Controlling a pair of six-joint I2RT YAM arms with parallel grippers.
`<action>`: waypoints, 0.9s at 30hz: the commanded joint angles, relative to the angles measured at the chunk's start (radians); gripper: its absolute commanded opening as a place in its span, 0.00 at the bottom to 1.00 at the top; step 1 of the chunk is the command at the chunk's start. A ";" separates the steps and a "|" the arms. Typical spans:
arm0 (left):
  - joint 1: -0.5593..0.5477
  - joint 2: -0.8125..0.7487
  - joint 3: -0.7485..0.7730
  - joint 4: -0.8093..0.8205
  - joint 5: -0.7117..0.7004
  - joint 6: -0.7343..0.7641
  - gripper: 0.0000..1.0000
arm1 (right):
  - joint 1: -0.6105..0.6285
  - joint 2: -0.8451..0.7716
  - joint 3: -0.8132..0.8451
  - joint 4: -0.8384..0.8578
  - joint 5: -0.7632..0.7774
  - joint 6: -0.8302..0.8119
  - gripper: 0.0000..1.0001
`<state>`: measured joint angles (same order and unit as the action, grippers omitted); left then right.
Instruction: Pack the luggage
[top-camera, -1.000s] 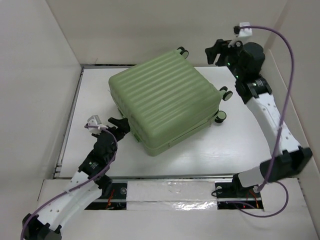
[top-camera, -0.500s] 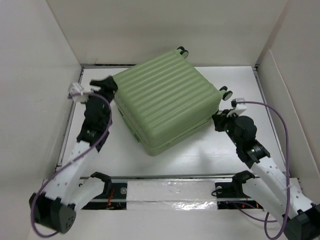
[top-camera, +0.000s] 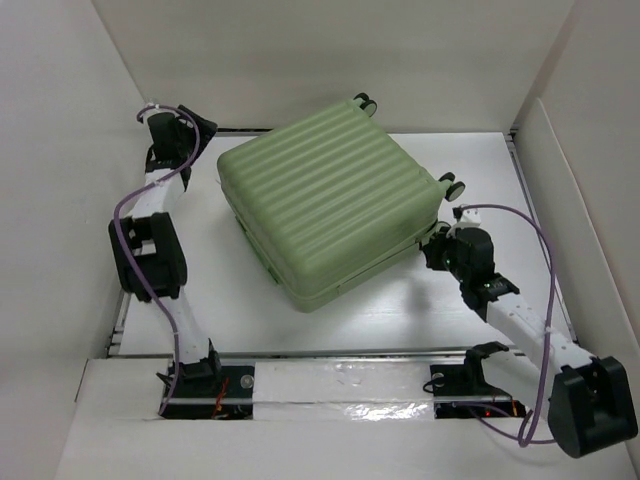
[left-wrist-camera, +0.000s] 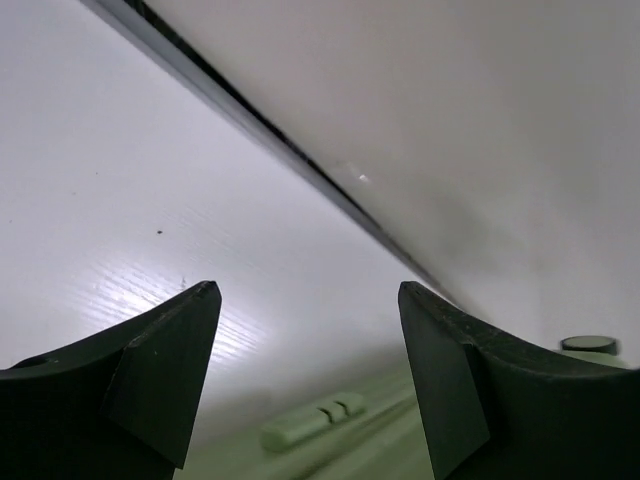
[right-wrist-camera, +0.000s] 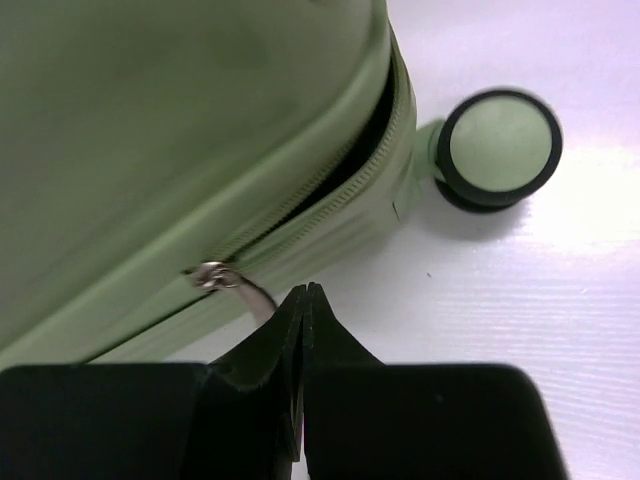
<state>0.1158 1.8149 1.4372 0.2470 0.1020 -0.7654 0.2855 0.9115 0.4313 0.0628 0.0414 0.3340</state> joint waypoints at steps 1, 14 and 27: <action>0.028 0.122 0.197 -0.067 0.276 0.101 0.70 | -0.025 0.058 0.053 0.115 -0.077 0.013 0.00; -0.008 0.374 0.301 -0.019 0.446 0.157 0.73 | -0.043 0.293 0.139 0.284 -0.172 0.027 0.00; -0.027 0.104 -0.378 0.460 0.259 -0.122 0.69 | 0.000 0.558 0.400 0.359 -0.199 -0.039 0.00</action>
<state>0.1204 2.0441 1.1606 0.5617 0.3695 -0.8124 0.2428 1.4471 0.7025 0.1650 -0.0769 0.2985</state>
